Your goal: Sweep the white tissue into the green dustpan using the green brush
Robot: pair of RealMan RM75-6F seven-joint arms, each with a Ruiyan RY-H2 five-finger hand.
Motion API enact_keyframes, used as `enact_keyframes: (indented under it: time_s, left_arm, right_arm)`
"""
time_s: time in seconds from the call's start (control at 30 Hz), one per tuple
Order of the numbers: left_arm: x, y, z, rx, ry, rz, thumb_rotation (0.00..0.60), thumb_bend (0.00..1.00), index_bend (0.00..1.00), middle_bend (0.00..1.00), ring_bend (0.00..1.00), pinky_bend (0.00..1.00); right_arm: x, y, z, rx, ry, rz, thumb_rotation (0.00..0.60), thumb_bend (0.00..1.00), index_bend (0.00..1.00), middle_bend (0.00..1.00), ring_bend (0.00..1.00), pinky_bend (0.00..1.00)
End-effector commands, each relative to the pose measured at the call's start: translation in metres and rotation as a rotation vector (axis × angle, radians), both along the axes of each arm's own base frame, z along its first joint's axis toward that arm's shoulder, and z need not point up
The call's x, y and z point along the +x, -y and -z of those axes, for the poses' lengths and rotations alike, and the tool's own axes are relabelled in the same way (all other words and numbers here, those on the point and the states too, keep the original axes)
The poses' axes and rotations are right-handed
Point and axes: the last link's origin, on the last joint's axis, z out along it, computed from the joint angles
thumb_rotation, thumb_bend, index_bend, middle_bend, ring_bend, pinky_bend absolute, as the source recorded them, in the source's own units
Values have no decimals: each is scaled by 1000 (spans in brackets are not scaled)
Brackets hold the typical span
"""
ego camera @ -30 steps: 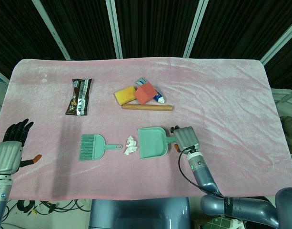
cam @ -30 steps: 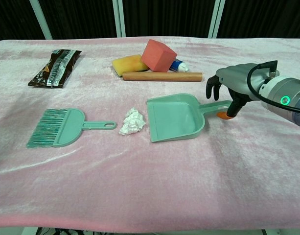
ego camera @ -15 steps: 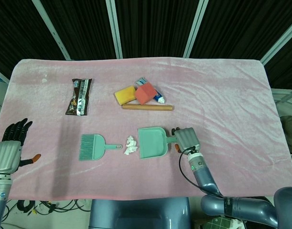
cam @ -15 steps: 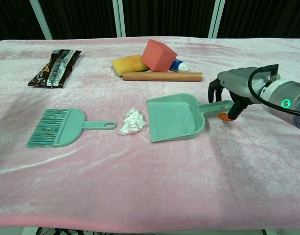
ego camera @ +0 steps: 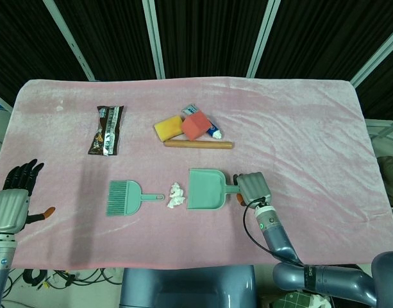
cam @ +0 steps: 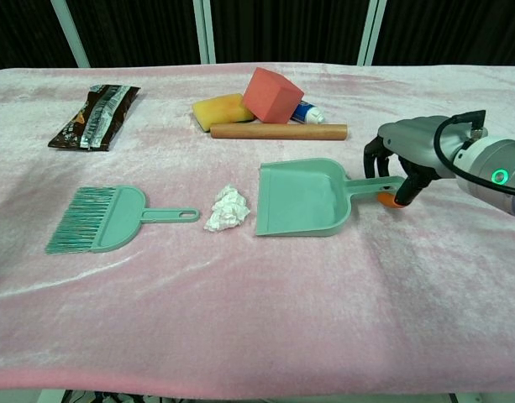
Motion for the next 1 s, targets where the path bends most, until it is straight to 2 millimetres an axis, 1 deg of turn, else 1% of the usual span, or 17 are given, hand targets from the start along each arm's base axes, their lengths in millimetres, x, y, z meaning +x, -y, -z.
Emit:
enact_keyframes:
  time_s: [0.03,0.07,0.13,0.17,0.23,0.3,0.37,0.4,0.43,0.47,0.5,0.6,0.7,0.83,1.0]
  left_arm:
    - [2,-1,0,-3,1,1,600,0,0,0,0,49]
    - [3,-2,1,-5,3,1,600,0,3,0,0,57]
    - [9,-5,1,-10,10,7,600,0,18,0,3,110]
    - [11,-7,1,-12,5,12,600,0,35,2,21,175]
    - [20,-15,1,-10,-19,36,600,10,73,40,117,303]
    - [30,-23,2,-1,-36,67,600,25,133,108,287,469]
    - [40,-32,6,-1,-56,88,600,57,213,200,518,695]
    - [47,-38,9,-8,-68,99,600,75,239,229,587,766]
    - [53,-43,12,-16,-76,103,600,104,275,270,680,863]
    - [61,-49,17,-42,-81,111,600,124,304,309,756,937]
    - [67,-54,22,-65,-85,109,600,133,325,356,815,983]
    - [80,-63,35,-119,-98,103,600,150,367,442,884,1000]
    - [91,-69,48,-169,-103,97,600,154,399,468,906,1000]
    - [104,-77,69,-230,-107,76,600,154,411,482,913,1000]
    - [118,-82,91,-290,-123,61,600,166,421,482,913,1000]
  right_arm:
    - [0,-1,-5,7,-1,-10,600,512,712,721,735,808]
    - [1,-1,-7,9,0,-13,600,512,712,722,735,808]
    - [3,0,-12,13,-1,-20,600,512,713,722,735,808]
    - [4,0,-15,16,-1,-24,600,513,713,722,735,808]
    - [8,1,-20,15,2,-31,600,512,713,723,735,808]
    - [10,1,-24,17,2,-34,600,512,713,722,735,808]
    - [13,2,-28,16,2,-39,600,512,713,723,735,808]
    - [13,2,-29,17,3,-38,600,511,713,723,735,808]
    - [15,2,-31,16,7,-38,600,511,713,723,735,808]
    - [15,1,-32,15,9,-37,600,512,713,723,735,808]
    - [16,1,-34,15,10,-36,600,512,713,724,735,808]
    - [16,-1,-36,17,9,-31,600,512,713,724,735,808]
    - [15,-3,-37,21,7,-23,600,513,714,725,736,808]
    - [15,-4,-37,26,3,-19,600,512,715,725,737,808]
    - [16,-5,-37,29,3,-17,600,512,717,725,737,808]
